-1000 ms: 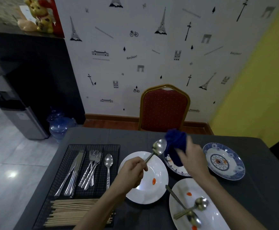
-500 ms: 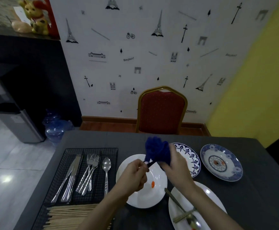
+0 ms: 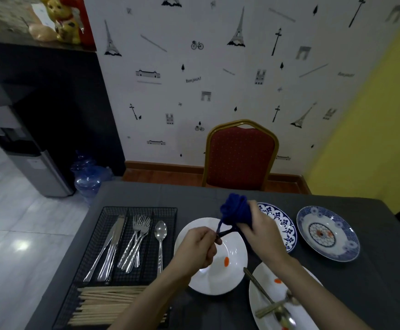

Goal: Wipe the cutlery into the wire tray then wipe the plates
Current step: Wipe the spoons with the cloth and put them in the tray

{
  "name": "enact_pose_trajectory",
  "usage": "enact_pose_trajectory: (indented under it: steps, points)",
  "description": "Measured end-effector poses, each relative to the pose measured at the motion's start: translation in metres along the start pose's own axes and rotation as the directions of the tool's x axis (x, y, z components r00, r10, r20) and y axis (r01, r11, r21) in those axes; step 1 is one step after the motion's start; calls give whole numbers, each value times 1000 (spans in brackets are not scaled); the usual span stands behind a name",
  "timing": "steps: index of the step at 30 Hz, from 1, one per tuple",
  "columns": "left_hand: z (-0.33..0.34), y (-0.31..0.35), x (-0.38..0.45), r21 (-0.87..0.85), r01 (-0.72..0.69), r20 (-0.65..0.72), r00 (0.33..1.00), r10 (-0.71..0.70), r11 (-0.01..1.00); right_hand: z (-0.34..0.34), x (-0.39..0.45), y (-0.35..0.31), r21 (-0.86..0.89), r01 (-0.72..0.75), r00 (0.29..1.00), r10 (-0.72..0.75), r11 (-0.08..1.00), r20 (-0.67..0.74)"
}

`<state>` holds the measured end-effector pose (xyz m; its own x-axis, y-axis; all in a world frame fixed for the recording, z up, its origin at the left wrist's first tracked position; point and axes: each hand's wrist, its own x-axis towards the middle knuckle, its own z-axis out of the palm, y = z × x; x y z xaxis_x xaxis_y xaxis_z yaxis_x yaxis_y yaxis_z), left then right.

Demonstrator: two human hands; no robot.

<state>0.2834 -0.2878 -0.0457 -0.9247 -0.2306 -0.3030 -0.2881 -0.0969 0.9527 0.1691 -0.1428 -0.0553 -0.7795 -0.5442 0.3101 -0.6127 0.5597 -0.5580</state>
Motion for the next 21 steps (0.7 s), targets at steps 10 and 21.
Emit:
enact_pose_trajectory:
  steps: [10,21]
  points:
    - [1,-1,4,-33,-25,-35,999,24,999,11,4,-11,80,8,1000,-8,997,9]
    - [-1,1,16,-94,-74,-46,996,70,993,17,6,-8,27,112,992,-113,993,47]
